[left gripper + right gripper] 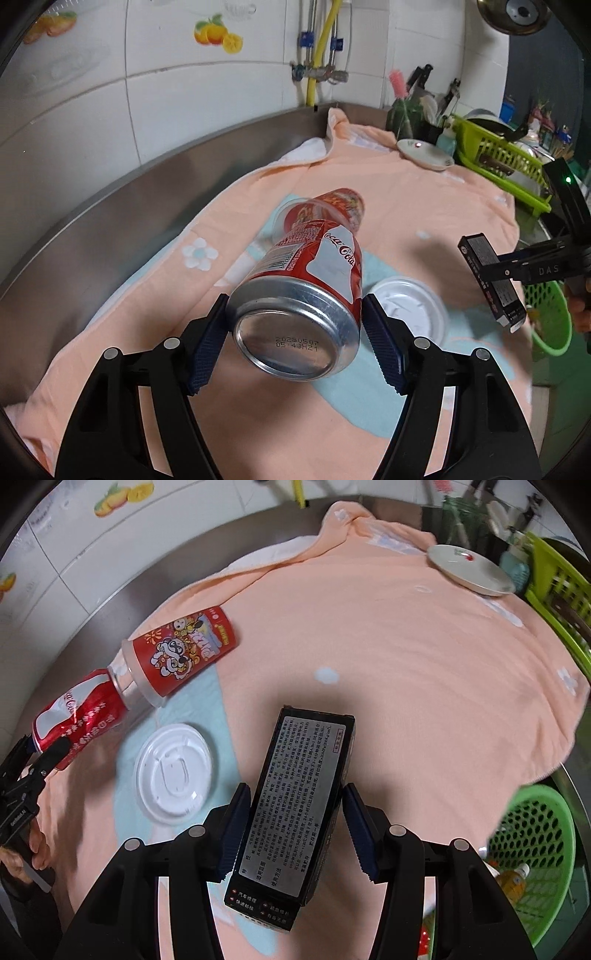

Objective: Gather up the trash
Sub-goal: 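Carry can and black box to the green basket and release both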

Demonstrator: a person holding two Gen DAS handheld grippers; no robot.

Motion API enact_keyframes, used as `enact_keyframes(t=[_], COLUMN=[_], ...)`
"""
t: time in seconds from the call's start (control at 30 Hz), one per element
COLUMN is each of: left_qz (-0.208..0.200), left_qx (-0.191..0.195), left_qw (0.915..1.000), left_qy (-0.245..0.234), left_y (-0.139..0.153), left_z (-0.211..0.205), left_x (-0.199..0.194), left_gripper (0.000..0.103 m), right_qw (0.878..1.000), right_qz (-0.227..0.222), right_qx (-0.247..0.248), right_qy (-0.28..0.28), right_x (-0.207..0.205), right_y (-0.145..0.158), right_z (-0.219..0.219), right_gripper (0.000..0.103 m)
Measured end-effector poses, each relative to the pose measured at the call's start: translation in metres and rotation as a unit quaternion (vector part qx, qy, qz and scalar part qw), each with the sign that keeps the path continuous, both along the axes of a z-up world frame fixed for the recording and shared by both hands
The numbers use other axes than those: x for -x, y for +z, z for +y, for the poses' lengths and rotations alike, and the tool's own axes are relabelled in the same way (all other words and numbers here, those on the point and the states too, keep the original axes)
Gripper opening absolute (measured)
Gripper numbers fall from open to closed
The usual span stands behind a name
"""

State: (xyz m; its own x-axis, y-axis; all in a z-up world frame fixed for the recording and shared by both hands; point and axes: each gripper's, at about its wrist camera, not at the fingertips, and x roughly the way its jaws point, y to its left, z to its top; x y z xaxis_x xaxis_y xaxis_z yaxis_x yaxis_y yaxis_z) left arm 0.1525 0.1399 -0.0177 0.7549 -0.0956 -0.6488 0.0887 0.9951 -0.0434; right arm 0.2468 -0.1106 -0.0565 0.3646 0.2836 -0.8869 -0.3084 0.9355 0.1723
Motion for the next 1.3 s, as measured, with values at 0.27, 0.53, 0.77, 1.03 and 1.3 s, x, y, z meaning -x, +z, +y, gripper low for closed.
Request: enact_keyframes(t=[0.27,0.53,0.77,1.03,1.3], left_qz=[-0.029,-0.040,-0.021,0.022,0.076], left_qx=[0.004,0.021,0.023,0.004,-0.011], left_qw=[0.9982,0.9889,0.9762,0.9623,0.9510], left_qy=[-0.052,-0.142,-0.215,-0.271,-0.300], left_y=[0.032,0.046,0.034,0.003,-0.038], left_z=[-0.049,-0.139,-0.227,-0.306,-0.367], left_x=[0.023,0.020,0.014,0.007,-0.009], left_gripper=[0.070,0.070,0.070,0.070,0.070], right_qw=[0.998,0.987,0.976,0.971,0.972], right_qz=[-0.012,-0.002,0.012,0.004,-0.018], right_qx=[0.015,0.045,-0.004,-0.024,0.004], right_qy=[-0.063,-0.155,-0.218,-0.238,-0.236], right_x=[0.030,0.054,0.051,0.053,0.073], right_y=[0.001,-0.018,-0.034,-0.038,-0.030], right_z=[-0.100,-0.214,-0.275,-0.304,-0.327], right_gripper=[0.050,0.050,0.051,0.064,0.069])
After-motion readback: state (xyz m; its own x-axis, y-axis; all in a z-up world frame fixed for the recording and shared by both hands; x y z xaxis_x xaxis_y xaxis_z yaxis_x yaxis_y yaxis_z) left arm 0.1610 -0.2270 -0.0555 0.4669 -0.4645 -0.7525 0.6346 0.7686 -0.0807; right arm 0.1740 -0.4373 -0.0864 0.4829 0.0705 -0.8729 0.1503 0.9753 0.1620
